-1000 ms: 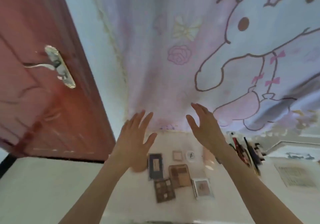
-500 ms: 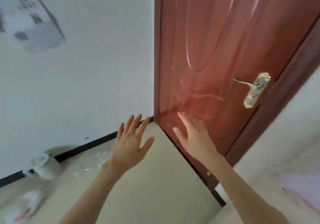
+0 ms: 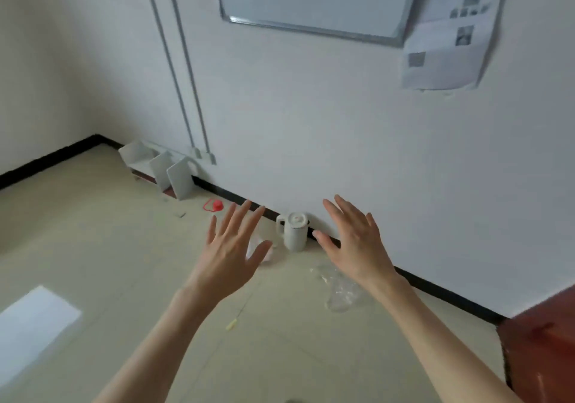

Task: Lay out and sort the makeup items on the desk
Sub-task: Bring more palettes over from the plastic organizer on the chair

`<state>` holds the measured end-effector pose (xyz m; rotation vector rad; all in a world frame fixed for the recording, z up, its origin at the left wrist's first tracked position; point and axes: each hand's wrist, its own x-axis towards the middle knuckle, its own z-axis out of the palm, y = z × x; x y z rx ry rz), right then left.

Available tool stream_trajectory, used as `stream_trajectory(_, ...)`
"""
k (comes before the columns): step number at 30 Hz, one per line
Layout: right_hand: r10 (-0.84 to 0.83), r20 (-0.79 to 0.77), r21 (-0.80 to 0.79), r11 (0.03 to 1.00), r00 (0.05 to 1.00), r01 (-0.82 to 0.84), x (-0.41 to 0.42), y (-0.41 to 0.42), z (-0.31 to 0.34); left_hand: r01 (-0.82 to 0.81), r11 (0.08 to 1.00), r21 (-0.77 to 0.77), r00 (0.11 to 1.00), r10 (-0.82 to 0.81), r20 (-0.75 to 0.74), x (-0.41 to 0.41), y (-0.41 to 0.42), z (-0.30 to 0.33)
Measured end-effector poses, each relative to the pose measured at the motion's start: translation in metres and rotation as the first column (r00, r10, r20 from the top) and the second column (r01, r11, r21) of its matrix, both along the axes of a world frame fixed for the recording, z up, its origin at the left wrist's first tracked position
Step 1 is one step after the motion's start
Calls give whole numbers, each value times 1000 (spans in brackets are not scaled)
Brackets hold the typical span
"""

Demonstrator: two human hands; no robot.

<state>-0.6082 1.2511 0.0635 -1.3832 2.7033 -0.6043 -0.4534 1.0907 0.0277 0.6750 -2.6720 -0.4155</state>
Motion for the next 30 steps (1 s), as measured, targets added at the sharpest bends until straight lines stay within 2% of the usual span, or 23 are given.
stream_trajectory(3, 178, 15, 56, 982, 984, -178, -13, -58, -8, -189, 981, 37, 982, 189, 13, 17, -28, -10)
stream_trajectory(6, 339, 48, 84, 936, 940, -342, -15, -116, -11, -373, 925, 70, 928, 371, 36, 38, -46, -15)
stream_trajectory(14, 660, 94, 98, 739, 745, -667, 31, -259, -27, -722, 681, 124, 692, 715, 103, 101, -92, -32)
stream_trajectory(21, 806, 99, 93, 576, 583, -812, 86, -389, -43, -838, 519, 171, 537, 840, 83, 143, -181, -48)
stream_trajectory(26, 846, 48, 115, 524, 532, -844, 133, -510, -48, -870, 473, 140, 485, 871, 75, 185, -289, -57)
stream_trajectory(30, 858, 10, 118, 510, 514, -852, 173, -607, -37, -884, 463, 62, 466, 883, 56, 229, -387, -40)
